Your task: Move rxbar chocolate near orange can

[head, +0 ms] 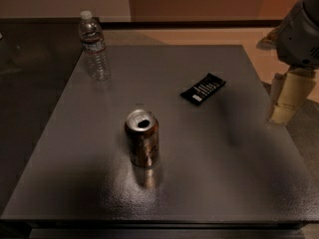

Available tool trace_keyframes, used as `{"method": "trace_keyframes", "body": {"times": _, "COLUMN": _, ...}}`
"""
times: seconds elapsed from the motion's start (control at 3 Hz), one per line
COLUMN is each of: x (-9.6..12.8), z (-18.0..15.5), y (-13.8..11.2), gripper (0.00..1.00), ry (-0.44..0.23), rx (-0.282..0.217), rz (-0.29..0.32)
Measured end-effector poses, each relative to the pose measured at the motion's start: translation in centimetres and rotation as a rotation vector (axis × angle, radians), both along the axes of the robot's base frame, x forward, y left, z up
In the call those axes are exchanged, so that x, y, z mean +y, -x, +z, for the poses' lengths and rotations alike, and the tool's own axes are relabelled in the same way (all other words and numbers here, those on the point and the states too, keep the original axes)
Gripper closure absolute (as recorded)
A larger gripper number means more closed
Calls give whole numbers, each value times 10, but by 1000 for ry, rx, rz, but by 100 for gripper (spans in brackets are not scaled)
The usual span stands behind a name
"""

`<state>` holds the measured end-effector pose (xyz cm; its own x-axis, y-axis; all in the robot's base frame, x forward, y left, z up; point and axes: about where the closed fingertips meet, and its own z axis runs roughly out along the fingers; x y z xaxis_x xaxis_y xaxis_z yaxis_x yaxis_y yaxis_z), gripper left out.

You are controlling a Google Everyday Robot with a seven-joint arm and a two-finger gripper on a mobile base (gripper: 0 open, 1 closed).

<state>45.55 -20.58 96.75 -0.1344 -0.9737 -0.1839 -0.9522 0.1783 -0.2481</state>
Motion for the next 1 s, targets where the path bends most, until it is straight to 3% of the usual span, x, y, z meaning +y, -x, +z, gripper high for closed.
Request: {"method": "trace_keyframes", "body": {"times": 1.0, "x": 40, "z": -39, "y": -71, "gripper": 0, "ry": 13, "rx": 35, "rz": 304}}
